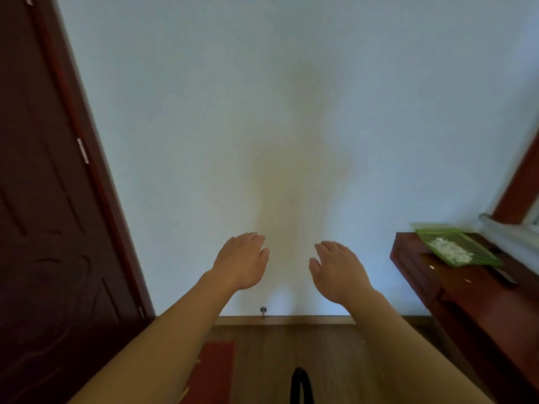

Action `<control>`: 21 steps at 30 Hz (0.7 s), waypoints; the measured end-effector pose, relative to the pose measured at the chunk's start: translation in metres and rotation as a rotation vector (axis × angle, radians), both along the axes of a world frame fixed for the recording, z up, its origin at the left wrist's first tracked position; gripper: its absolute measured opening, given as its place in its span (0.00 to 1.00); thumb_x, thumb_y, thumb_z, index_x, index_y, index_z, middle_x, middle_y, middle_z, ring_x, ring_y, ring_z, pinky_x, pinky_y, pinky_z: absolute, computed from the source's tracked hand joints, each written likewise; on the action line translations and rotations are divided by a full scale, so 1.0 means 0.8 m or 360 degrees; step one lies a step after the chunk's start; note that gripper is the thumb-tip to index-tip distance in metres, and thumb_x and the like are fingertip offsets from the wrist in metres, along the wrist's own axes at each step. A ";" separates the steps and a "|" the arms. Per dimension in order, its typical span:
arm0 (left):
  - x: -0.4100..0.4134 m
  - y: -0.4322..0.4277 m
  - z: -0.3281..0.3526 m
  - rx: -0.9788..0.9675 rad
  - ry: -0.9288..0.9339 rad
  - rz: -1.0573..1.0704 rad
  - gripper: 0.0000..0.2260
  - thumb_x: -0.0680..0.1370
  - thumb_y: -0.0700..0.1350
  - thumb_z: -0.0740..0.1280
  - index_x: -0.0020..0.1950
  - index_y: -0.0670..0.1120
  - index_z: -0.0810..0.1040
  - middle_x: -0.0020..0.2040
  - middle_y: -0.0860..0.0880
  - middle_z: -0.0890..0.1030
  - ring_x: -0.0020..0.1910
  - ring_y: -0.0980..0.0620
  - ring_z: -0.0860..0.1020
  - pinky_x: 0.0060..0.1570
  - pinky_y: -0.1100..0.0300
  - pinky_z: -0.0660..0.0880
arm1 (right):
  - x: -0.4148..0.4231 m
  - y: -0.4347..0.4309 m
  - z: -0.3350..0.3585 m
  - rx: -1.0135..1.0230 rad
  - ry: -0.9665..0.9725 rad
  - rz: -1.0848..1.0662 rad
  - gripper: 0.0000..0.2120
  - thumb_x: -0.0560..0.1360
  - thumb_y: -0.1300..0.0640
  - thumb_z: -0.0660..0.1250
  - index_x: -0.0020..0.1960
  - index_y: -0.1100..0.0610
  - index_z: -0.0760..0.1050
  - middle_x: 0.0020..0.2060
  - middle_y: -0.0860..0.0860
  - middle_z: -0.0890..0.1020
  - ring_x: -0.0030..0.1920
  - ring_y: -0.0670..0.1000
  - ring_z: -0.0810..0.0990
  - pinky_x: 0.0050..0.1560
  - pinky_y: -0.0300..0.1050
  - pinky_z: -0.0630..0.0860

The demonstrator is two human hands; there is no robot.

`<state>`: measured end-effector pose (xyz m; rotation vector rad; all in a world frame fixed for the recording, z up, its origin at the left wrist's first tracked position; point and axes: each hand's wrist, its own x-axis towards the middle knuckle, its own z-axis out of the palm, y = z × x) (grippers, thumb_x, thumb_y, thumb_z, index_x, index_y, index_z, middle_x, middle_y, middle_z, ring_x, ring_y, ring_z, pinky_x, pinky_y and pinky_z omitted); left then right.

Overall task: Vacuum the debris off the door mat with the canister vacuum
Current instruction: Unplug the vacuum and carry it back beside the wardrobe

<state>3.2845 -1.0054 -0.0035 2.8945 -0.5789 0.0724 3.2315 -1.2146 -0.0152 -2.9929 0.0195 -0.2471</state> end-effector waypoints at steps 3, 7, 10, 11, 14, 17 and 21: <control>0.008 -0.004 -0.002 -0.0019 -0.0014 -0.0118 0.23 0.87 0.51 0.50 0.81 0.45 0.62 0.80 0.46 0.65 0.79 0.47 0.63 0.78 0.51 0.57 | -0.012 0.000 0.003 0.0022 -0.0009 -0.0132 0.22 0.85 0.49 0.50 0.74 0.58 0.68 0.72 0.54 0.72 0.72 0.54 0.69 0.74 0.48 0.62; 0.016 -0.002 -0.007 -0.0066 -0.0009 -0.0279 0.23 0.87 0.51 0.50 0.81 0.45 0.61 0.81 0.45 0.64 0.79 0.47 0.61 0.78 0.51 0.56 | -0.027 0.009 0.005 0.0042 -0.0013 -0.0294 0.22 0.85 0.49 0.51 0.74 0.59 0.68 0.72 0.54 0.73 0.72 0.54 0.70 0.74 0.48 0.62; 0.021 0.002 -0.010 -0.0099 0.0001 -0.0396 0.23 0.87 0.52 0.50 0.82 0.46 0.60 0.82 0.46 0.61 0.81 0.47 0.59 0.80 0.51 0.54 | -0.042 0.018 0.008 0.0046 -0.0004 -0.0423 0.22 0.85 0.49 0.51 0.73 0.59 0.69 0.71 0.54 0.74 0.71 0.54 0.71 0.73 0.48 0.63; 0.022 0.002 -0.010 -0.0110 0.0001 -0.0430 0.23 0.87 0.52 0.50 0.82 0.46 0.60 0.82 0.45 0.62 0.80 0.47 0.60 0.80 0.51 0.54 | -0.048 0.021 0.009 0.0050 -0.0001 -0.0468 0.22 0.85 0.49 0.51 0.72 0.59 0.70 0.70 0.55 0.74 0.70 0.55 0.71 0.72 0.48 0.64; 0.020 -0.001 -0.012 -0.0120 0.0004 -0.0546 0.23 0.87 0.52 0.50 0.82 0.46 0.59 0.82 0.46 0.61 0.81 0.47 0.59 0.79 0.51 0.54 | -0.073 0.028 0.013 0.0052 -0.0003 -0.0603 0.21 0.85 0.50 0.52 0.72 0.60 0.70 0.70 0.55 0.74 0.70 0.56 0.71 0.72 0.49 0.64; 0.009 -0.013 -0.017 -0.0128 0.0043 -0.0661 0.24 0.87 0.53 0.50 0.83 0.47 0.58 0.83 0.47 0.59 0.82 0.47 0.58 0.80 0.51 0.52 | -0.103 0.030 0.014 0.0035 -0.0002 -0.0736 0.21 0.85 0.50 0.52 0.72 0.60 0.70 0.70 0.55 0.75 0.71 0.55 0.71 0.72 0.50 0.63; -0.020 -0.040 -0.019 -0.0131 0.0076 -0.0816 0.24 0.87 0.55 0.50 0.83 0.49 0.57 0.83 0.49 0.58 0.82 0.47 0.56 0.81 0.51 0.52 | -0.157 0.027 0.017 0.0057 -0.0020 -0.0916 0.23 0.85 0.49 0.52 0.75 0.58 0.67 0.73 0.54 0.72 0.73 0.54 0.68 0.75 0.50 0.61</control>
